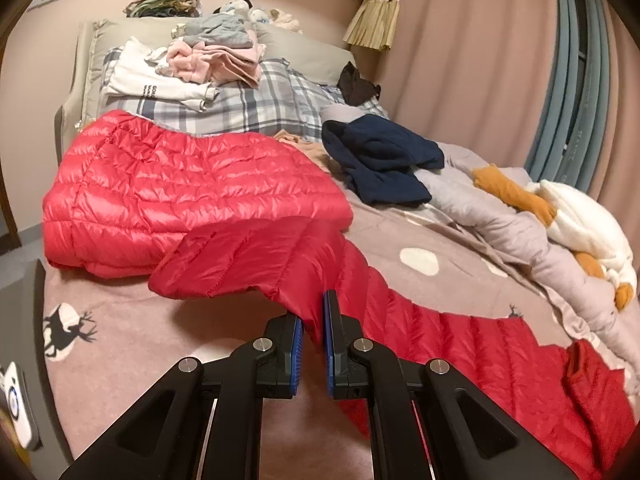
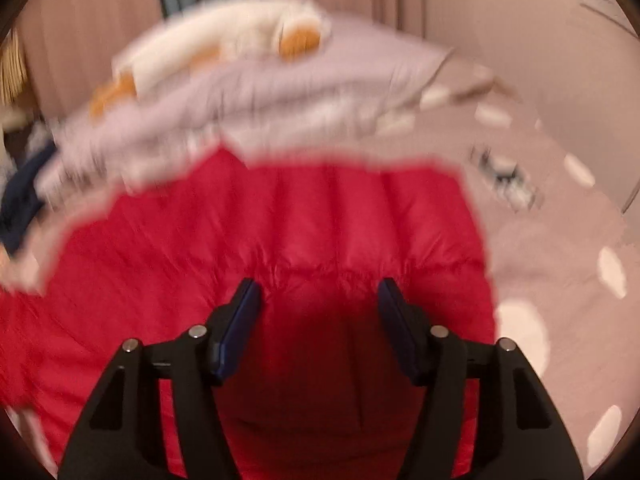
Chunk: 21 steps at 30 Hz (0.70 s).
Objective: Fold large clothes
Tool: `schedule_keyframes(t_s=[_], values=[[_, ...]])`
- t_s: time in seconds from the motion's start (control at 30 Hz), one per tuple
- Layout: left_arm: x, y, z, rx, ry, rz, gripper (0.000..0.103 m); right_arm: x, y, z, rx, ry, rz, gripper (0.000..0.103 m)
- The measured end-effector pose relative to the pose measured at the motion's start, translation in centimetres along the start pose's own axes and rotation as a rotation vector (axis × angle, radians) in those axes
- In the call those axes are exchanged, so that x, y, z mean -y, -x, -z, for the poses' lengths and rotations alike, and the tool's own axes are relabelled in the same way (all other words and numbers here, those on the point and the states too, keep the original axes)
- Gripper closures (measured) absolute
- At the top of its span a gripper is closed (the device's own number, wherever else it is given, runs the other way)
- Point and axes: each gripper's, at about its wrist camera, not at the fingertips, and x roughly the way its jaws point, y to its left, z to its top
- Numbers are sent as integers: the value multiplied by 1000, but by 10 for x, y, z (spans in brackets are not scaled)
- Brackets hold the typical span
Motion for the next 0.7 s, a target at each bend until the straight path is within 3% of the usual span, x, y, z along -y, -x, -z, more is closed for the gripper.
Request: schedule_keyframes(t_s=[0.07, 0.17, 0.3, 0.43, 0.53, 0.6, 0.7], values=[[8, 2, 3, 11, -38, -12, 99, -6, -6, 17, 13, 46, 21, 42], [24, 9, 9, 47, -127, -27, 99, 1, 3, 24, -7, -12, -16, 45], [32, 22, 14, 90, -122, -17, 99, 5, 19, 39, 9, -21, -13, 47], [47, 30, 15, 121, -179, 0, 99, 10, 38, 34, 49, -72, -2, 48], [62, 32, 14, 125, -231, -6, 99, 22, 72, 26, 145, -59, 6, 46], [70, 37, 15, 117, -237, 17, 99, 34, 94, 21, 207, -44, 55, 45], [102, 60, 24, 163, -327, 52, 99, 60, 120, 14, 269, -48, 132, 45]])
